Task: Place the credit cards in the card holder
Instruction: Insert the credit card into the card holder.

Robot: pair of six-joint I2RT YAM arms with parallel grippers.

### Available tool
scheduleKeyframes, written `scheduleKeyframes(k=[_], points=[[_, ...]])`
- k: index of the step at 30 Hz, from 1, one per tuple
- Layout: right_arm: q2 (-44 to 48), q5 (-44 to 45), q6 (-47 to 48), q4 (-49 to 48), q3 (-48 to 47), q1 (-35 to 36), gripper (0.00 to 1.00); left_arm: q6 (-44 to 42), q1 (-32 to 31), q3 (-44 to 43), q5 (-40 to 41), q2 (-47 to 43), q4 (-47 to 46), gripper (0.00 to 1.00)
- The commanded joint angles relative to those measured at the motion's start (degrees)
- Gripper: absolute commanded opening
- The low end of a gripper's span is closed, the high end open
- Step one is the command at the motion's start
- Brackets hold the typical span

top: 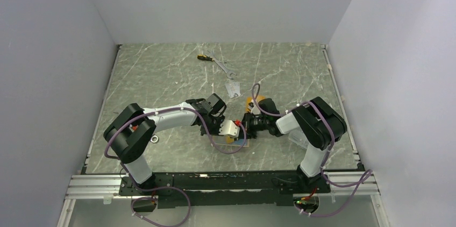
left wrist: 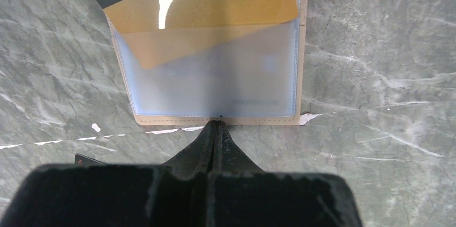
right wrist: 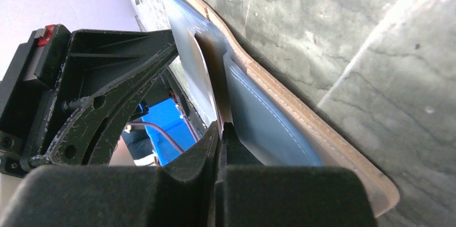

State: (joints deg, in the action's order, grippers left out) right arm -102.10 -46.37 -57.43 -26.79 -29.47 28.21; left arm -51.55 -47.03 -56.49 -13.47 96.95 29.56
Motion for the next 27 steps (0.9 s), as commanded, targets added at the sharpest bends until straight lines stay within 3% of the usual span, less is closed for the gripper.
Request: scheduleKeyframes(k=[1,20,25,27], points=[[-0.96,8.13,-2.27,-2.9,1.5,0.2,0.0,-0.96,-0.94,2.78,-0.69,2.39,3.26,0.0],[-1.51,10.84,-6.89,-7.71,3.4,3.09,0.0,-2.22,-1.94,4.76,-0.62,2.12,2.27,0.0],[-1.49,11.26,-5.88,-5.01,2.66,3.25,0.25,-2.62,-1.93,4.99,-0.16,1.67,2.48,0.0],[0.14,12.28,-3.74,-0.45,1.98,3.43,0.39,-2.61,-1.95,4.83,-0.29,1.46,2.8,0.0]])
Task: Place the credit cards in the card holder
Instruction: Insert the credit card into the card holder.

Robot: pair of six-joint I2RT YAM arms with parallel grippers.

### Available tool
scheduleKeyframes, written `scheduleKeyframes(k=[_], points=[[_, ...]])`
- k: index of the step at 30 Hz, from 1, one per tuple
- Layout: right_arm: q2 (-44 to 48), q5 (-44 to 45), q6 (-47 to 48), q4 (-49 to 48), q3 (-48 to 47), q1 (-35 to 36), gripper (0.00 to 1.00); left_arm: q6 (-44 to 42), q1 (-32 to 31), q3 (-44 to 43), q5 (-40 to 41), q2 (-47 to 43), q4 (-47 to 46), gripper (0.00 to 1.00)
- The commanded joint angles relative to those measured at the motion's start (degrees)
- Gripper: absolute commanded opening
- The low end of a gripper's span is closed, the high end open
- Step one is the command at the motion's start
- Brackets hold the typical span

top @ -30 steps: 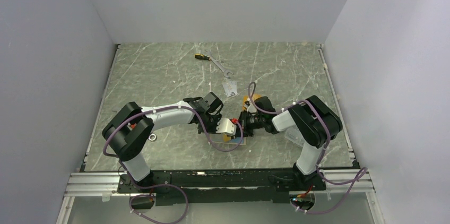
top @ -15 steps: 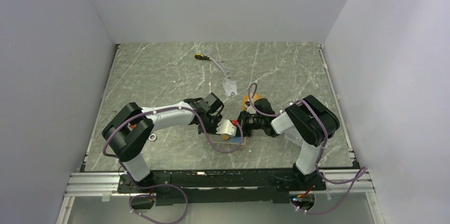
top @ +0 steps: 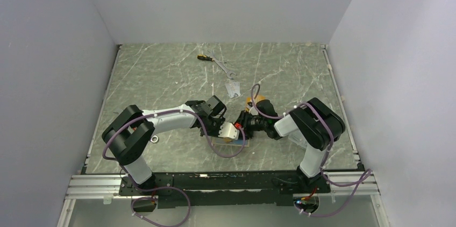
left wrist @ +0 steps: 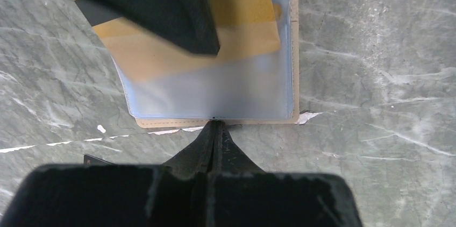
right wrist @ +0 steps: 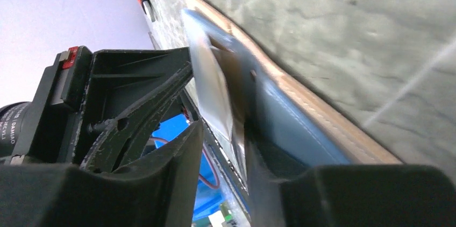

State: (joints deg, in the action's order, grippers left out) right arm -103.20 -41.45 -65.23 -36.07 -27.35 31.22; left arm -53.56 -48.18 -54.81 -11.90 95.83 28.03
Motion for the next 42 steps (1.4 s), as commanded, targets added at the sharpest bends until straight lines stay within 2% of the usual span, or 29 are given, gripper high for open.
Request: scheduleKeyframes(k=[1,5,11,15,18,19,25,36,42], points=[[2.76,8.36,5.58,12.03,-0.78,0.37,0.42,-0.63,-0.77,3.13,-1.94,2.46,4.33,0.0],[8.52,13.64,11.86,28.82,-4.43,0.62,0.53,-0.53,-0.75,2.85,-2.09,2.34,4.27,0.0],[10.06,18.83,14.91,41.14,-8.84,2.98,0.56,-0.39,-0.55,3.45,-2.46,1.75,3.61,0.0],[9.57,20.53,15.14,43.15,-10.92,4.64,0.53,-0.31,-0.56,3.65,-2.51,1.51,3.43,0.0],[8.87,19.8,15.78,43.85,-11.85,5.04,0.41,-0.17,-0.58,3.91,-2.64,1.28,3.43,0.0],[9.3,19.63,16.28,44.34,-12.07,5.09,0.39,-0.25,-0.52,3.96,-2.61,1.21,3.37,0.0],[11.18,17.86,19.81,48.41,-13.81,4.8,0.48,-0.29,-0.42,3.89,-2.86,1.69,3.19,0.0],[12.01,22.1,22.69,55.3,-16.02,5.29,0.52,-0.53,-0.45,4.03,-2.93,1.89,3.06,0.0],[12.94,18.35,22.73,54.19,-16.07,5.57,0.51,-0.4,-0.5,3.44,-3.14,1.84,3.14,0.0]])
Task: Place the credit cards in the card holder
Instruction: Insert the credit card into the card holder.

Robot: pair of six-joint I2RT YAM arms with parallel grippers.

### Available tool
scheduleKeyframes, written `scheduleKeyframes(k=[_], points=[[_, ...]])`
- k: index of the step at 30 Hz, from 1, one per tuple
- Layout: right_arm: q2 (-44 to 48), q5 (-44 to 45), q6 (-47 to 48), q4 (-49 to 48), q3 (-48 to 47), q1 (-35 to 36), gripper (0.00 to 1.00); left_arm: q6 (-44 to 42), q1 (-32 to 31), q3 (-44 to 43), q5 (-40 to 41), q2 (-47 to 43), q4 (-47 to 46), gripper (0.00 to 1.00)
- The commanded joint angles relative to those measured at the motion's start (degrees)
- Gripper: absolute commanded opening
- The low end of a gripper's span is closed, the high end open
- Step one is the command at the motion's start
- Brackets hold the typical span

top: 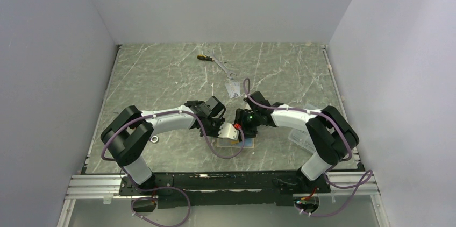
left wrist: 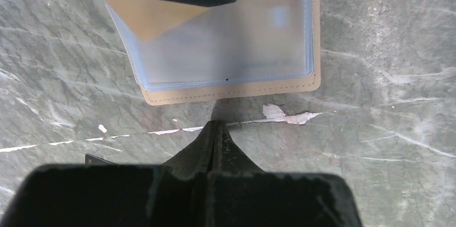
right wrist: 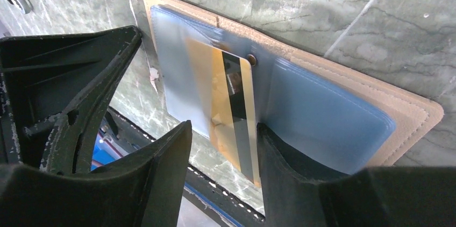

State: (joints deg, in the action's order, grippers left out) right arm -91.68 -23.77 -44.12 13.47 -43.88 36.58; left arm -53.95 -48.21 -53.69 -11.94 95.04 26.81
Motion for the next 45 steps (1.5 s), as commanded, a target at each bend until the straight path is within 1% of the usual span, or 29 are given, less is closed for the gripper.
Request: scheduleKeyframes(k=[1,9,10,13,16,19,20,23,30,34,38,45], points=[[2.01,0.33,1.21,4.16,0.7,0.21,0.5,0.03,-0.43,2.28,-3.09,2.6,4.36,0.0],[5.48,0.09,-0.92,3.55,2.48,-0.18,0.37,0.32,-0.47,1.8,-3.3,1.79,4.68,0.0],[5.58,-0.02,-0.79,3.83,2.36,-0.15,0.36,0.26,-0.41,1.75,-3.29,1.93,4.76,0.0],[6.35,0.28,-0.36,4.15,2.43,-0.34,0.4,0.21,-0.44,1.92,-3.26,1.95,4.74,0.0],[6.85,0.43,-0.73,3.3,3.22,-1.11,0.39,0.29,-0.46,1.95,-3.33,1.87,4.71,0.0],[6.78,-0.04,-1.42,1.54,4.4,-1.63,0.31,0.47,-0.41,1.73,-3.35,1.72,4.89,0.0],[6.82,-0.27,-1.82,0.66,4.81,-1.67,0.24,0.5,-0.4,1.67,-3.43,1.65,4.96,0.0],[6.84,-0.61,-2.75,-1.14,6.04,-1.72,0.15,0.39,-0.47,1.62,-3.57,1.73,5.04,0.0],[7.45,-1.57,-4.89,-5.11,9.7,-2.52,0.04,0.57,-0.47,0.97,-4.11,2.38,5.38,0.0],[8.16,-2.02,-6.9,-9.38,12.83,-3.8,0.02,0.66,-0.53,0.49,-4.79,2.81,5.76,0.0],[6.54,-2.7,-8.2,-12.36,13.8,-4.05,0.0,0.49,-0.83,0.33,-4.84,2.97,6.06,0.0],[5.49,-2.45,-9.5,-15.3,14.53,-4.27,0.0,0.39,-1.19,0.5,-4.94,3.04,6.26,0.0]])
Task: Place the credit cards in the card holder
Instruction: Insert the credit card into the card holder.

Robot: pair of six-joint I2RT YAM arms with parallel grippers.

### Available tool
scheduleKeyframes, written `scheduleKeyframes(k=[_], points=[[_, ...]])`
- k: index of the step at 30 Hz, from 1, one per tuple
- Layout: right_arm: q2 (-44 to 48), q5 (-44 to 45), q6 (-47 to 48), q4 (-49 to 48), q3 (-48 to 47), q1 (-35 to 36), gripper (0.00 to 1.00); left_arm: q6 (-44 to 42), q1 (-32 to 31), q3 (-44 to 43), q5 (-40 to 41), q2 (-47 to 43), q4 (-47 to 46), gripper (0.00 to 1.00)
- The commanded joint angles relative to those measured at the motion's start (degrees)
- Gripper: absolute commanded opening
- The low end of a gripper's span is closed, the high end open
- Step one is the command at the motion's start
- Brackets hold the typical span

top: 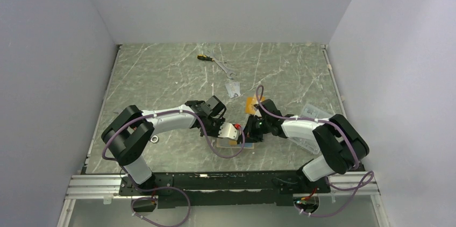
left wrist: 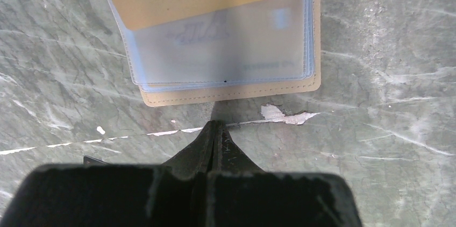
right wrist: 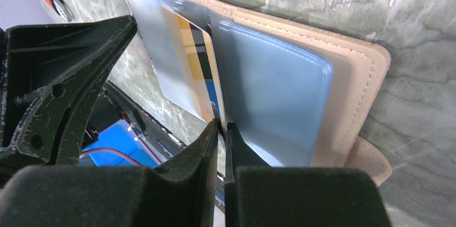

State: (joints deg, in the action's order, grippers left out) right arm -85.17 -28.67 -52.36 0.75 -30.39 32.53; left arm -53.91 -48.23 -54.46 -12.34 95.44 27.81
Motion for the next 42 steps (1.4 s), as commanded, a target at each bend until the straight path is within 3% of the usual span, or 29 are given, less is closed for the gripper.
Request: scheduleKeyframes(k=[1,15,23,27,33,39,42], points=[[-1.12,2.22,-1.52,-3.29,1.35,-0.27,0.0,0.37,-1.31,1.27,-4.54,2.71,5.28,0.0],[-6.55,0.27,0.48,-2.33,-3.99,3.78,0.08,0.11,-1.52,1.13,-4.8,2.73,5.06,0.0],[-7.58,-1.58,1.44,-1.41,-5.84,4.59,0.33,0.11,-1.52,0.28,-4.95,2.98,5.75,0.0],[-5.04,0.16,4.16,5.35,-6.95,3.74,0.42,-0.23,-1.52,0.46,-4.65,2.79,6.1,0.0],[0.12,4.23,6.21,12.01,-7.36,0.72,0.23,-0.55,-1.53,1.15,-4.01,2.26,5.81,0.0],[0.3,5.91,6.14,12.91,-7.78,0.81,0.18,-0.38,-1.57,1.36,-4.01,2.1,5.7,0.0],[0.36,8.72,6.17,13.69,-9.53,0.84,0.05,-0.4,-1.56,1.37,-3.92,2.18,5.51,0.0]])
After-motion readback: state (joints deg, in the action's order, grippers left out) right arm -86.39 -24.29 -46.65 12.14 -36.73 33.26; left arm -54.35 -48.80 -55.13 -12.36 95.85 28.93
